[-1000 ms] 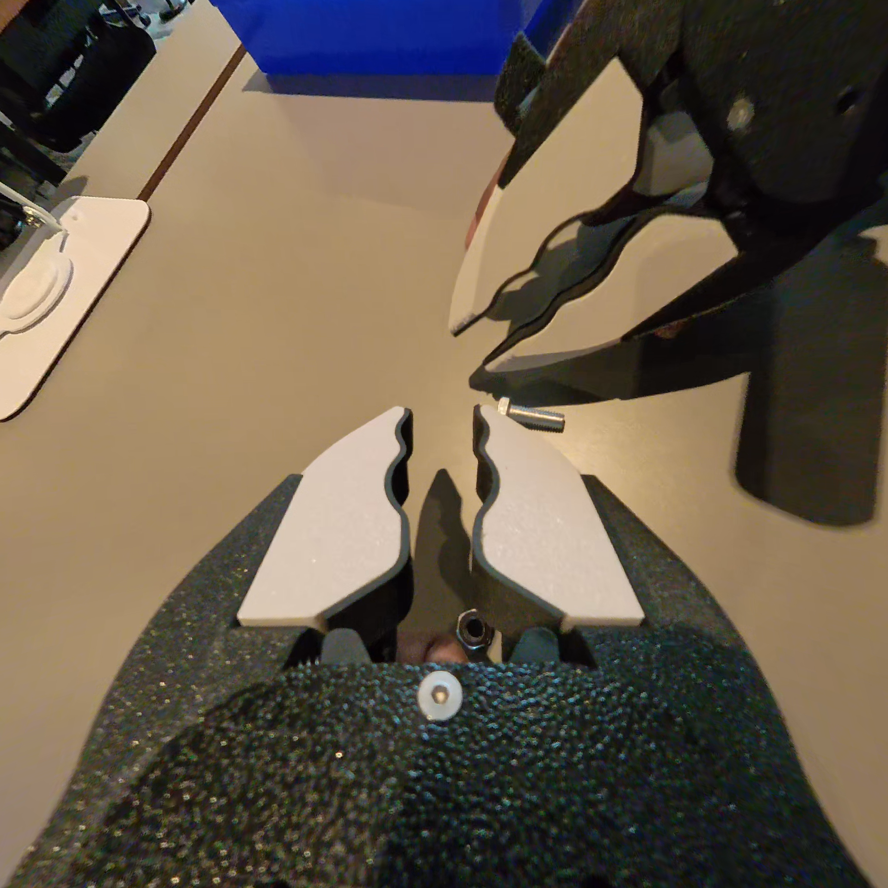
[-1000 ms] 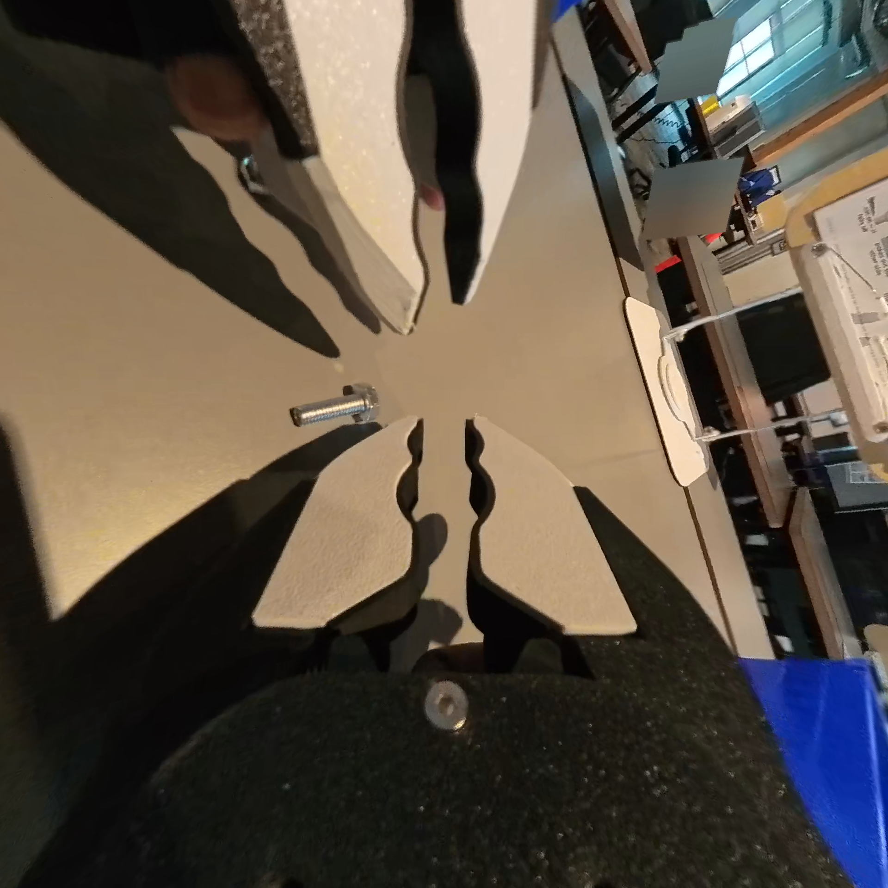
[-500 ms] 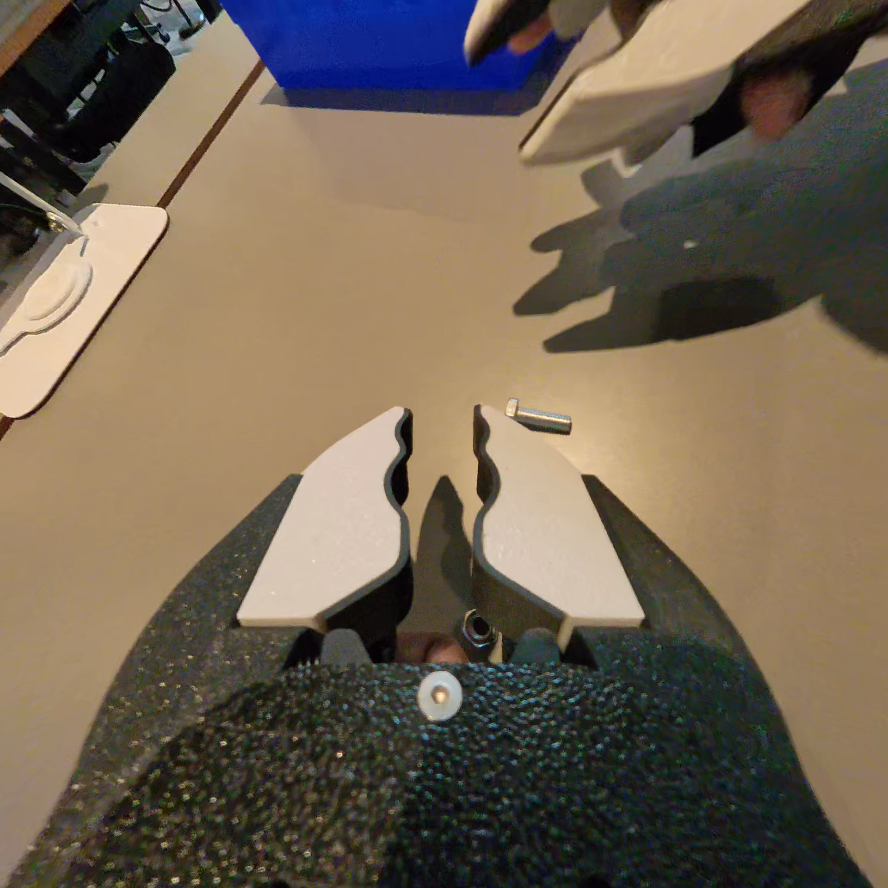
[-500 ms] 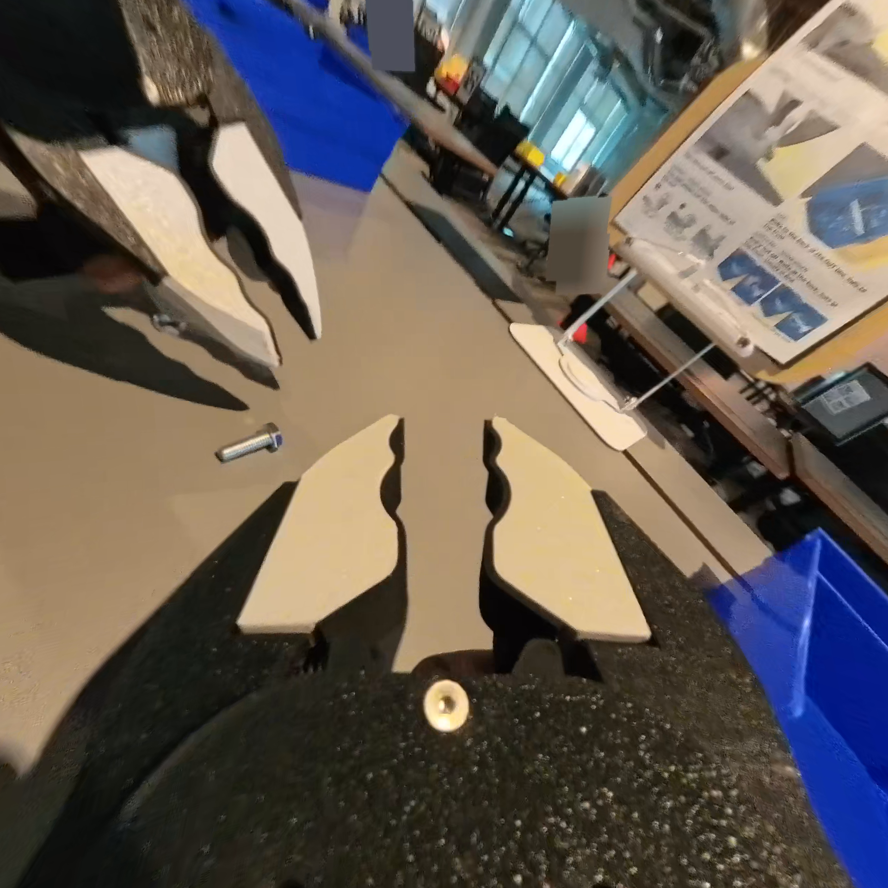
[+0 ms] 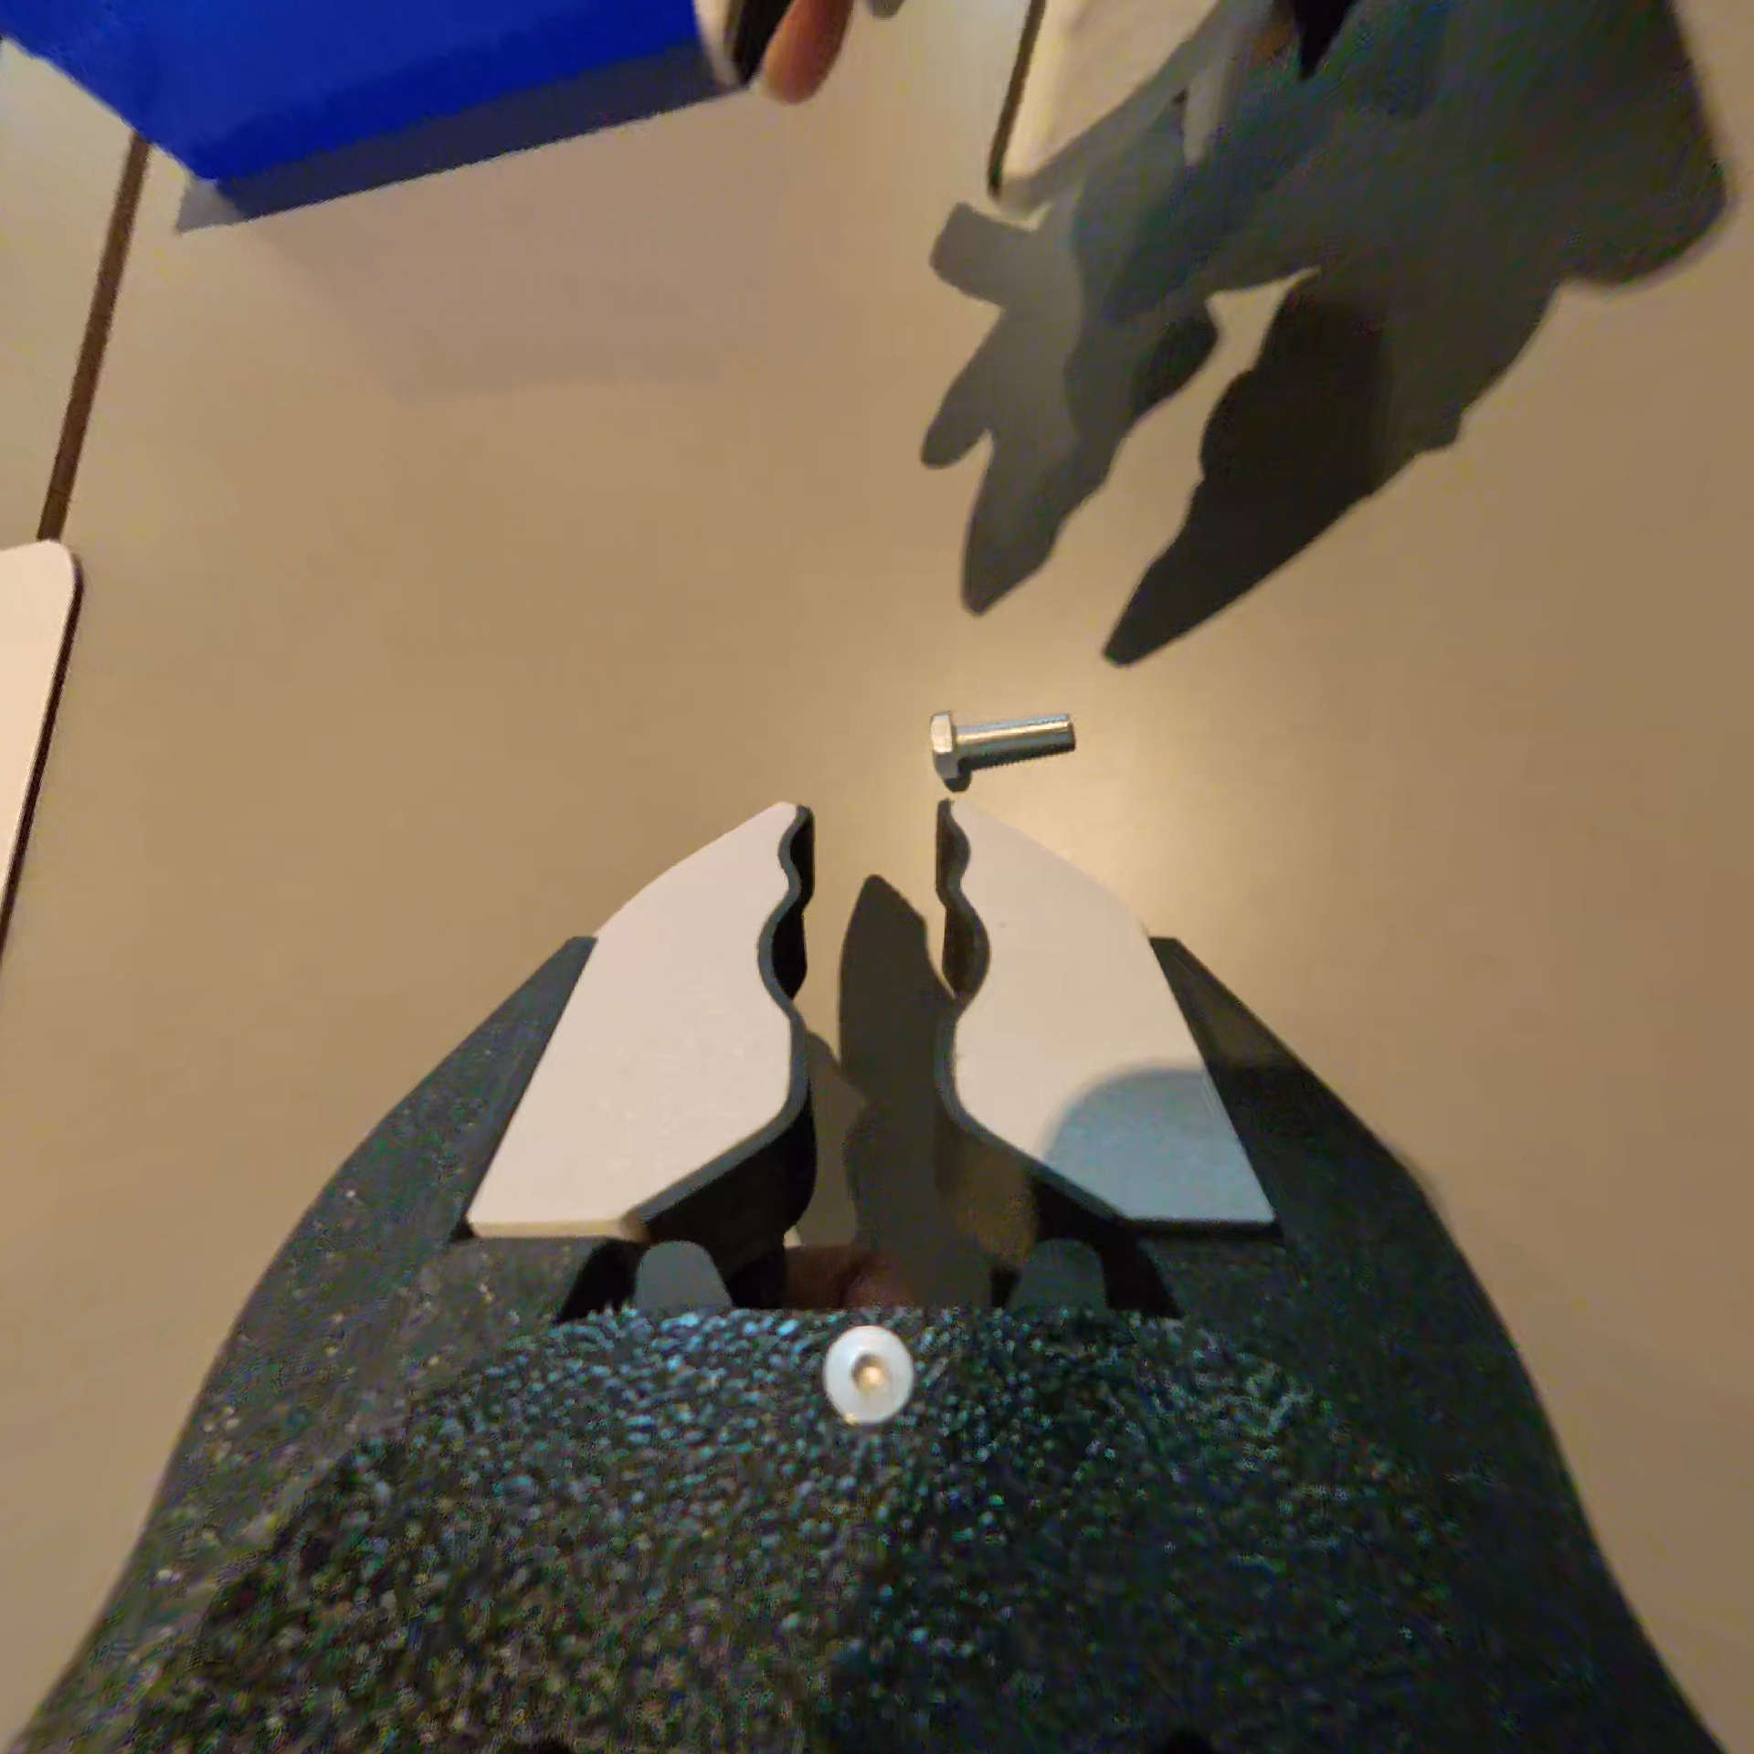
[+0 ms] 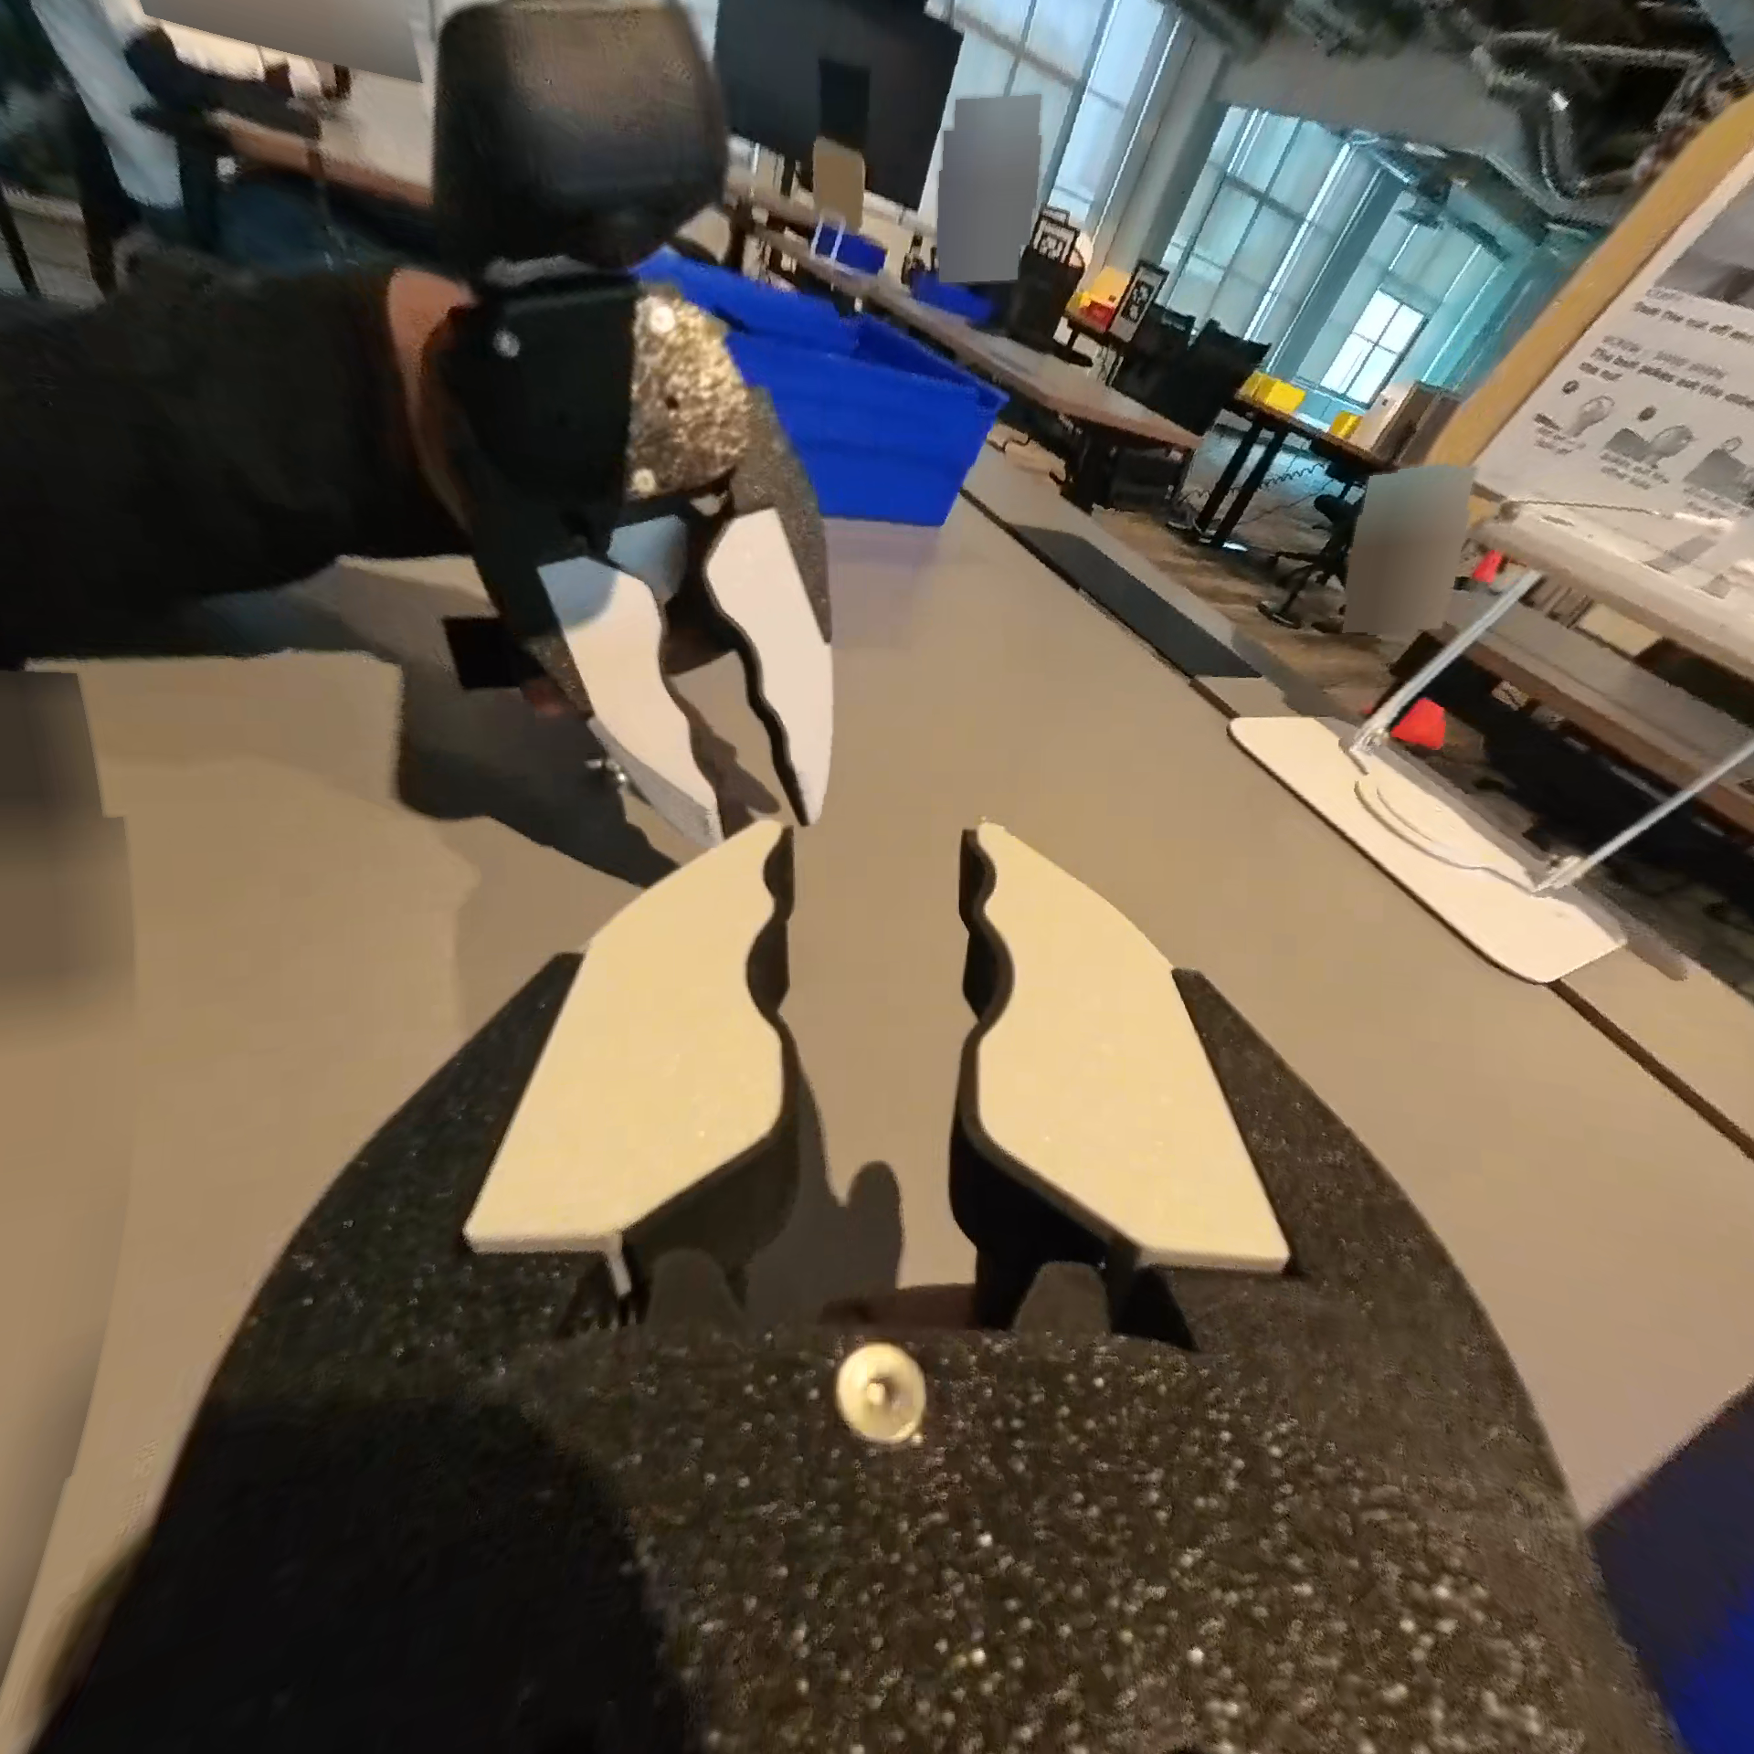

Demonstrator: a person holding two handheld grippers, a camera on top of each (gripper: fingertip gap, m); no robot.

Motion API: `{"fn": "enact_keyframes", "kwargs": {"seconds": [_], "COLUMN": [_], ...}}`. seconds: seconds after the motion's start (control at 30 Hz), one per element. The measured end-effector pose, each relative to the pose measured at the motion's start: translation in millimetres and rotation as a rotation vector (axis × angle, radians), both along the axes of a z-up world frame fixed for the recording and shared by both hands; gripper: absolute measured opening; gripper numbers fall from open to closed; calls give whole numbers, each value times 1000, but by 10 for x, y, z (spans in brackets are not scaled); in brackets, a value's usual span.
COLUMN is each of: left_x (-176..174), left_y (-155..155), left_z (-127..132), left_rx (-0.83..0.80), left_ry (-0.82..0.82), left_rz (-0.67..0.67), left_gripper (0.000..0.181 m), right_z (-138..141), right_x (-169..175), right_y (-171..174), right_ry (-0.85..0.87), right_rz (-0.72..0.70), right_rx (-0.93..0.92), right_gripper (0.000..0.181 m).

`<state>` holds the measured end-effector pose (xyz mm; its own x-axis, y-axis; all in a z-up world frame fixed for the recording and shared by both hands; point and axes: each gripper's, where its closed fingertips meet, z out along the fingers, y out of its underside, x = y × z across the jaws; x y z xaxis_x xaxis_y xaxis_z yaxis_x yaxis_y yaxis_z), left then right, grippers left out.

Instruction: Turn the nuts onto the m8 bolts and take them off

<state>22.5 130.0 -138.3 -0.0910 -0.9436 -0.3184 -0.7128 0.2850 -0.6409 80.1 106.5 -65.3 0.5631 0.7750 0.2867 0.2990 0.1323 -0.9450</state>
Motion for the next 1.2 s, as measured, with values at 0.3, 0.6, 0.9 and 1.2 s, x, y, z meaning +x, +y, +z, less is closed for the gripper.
{"fn": "enact_keyframes", "kwargs": {"seconds": [0.3,0.6,0.9,1.2], "left_x": [181,115,260,176], "left_y": [-76,-279,-136,-378], "left_z": [-142,-276,-58,-199], "left_rx": [-19,-104,-31,-155], "left_ry": [98,153,79,133], "left_rz": [-179,-226,-265,-306], "left_gripper": [11,0,18,13], "right_z": [-114,-105,-106,-105], "right_x": [-88,-69,-56,-24], "right_y": [-17,-7,11,26], "right_ry": [-78,-76,-74,-79], "right_rz": [8,2,-10,-21], "right_rx": [18,19,20,23], "right_gripper": [33,32,31,31]}}
